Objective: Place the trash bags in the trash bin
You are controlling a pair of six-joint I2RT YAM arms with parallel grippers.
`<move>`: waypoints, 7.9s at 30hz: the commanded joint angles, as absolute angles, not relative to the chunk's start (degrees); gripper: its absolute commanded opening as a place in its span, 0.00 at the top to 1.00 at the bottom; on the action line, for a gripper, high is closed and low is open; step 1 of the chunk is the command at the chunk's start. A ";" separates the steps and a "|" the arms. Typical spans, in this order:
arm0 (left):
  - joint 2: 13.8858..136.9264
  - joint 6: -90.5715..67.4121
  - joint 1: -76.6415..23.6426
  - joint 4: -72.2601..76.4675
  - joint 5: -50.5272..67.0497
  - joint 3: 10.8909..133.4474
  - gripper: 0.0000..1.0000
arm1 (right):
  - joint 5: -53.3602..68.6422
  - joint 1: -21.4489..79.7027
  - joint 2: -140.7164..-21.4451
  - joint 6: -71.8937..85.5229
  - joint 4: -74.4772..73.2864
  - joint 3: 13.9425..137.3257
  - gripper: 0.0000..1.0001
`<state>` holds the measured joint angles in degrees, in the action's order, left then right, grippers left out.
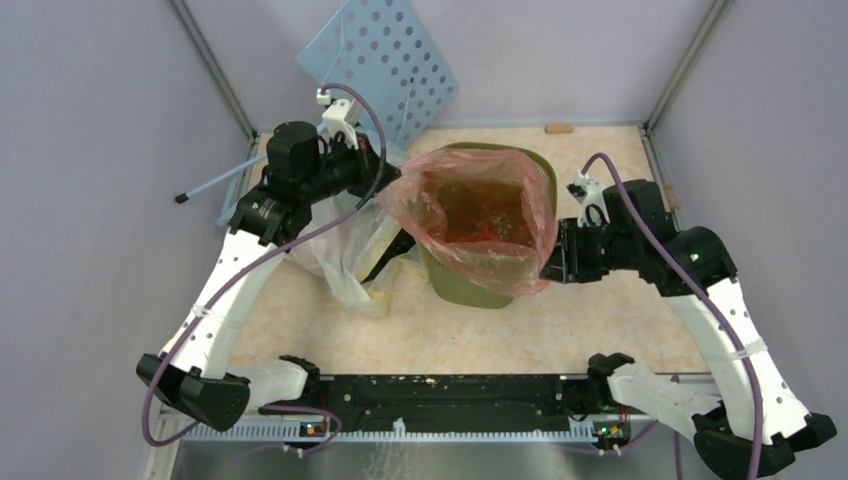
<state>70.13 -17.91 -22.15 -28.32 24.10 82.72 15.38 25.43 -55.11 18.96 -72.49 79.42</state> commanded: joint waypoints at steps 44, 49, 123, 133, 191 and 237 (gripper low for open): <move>75.72 -17.57 -21.87 -5.14 20.50 74.08 1.00 | 4.91 25.40 -49.93 -1.41 -46.94 80.60 0.42; 75.75 -16.79 -21.86 -5.23 19.71 74.33 1.00 | 6.93 25.33 -54.64 -4.15 -47.04 83.15 0.39; 97.80 -26.11 -21.24 -5.49 29.58 79.35 1.00 | 19.51 4.58 -67.57 26.54 -26.97 63.83 0.94; 90.43 -25.06 -21.05 -4.98 23.73 77.38 0.67 | 20.70 4.57 -60.63 23.74 -34.11 65.53 0.51; 58.89 -42.94 -16.26 -7.06 39.16 42.67 0.37 | 38.31 4.57 -38.44 47.19 -10.25 28.47 0.63; 53.97 -30.65 -16.21 -13.13 25.96 47.40 0.28 | 5.37 29.77 -68.69 10.46 -48.33 88.72 1.00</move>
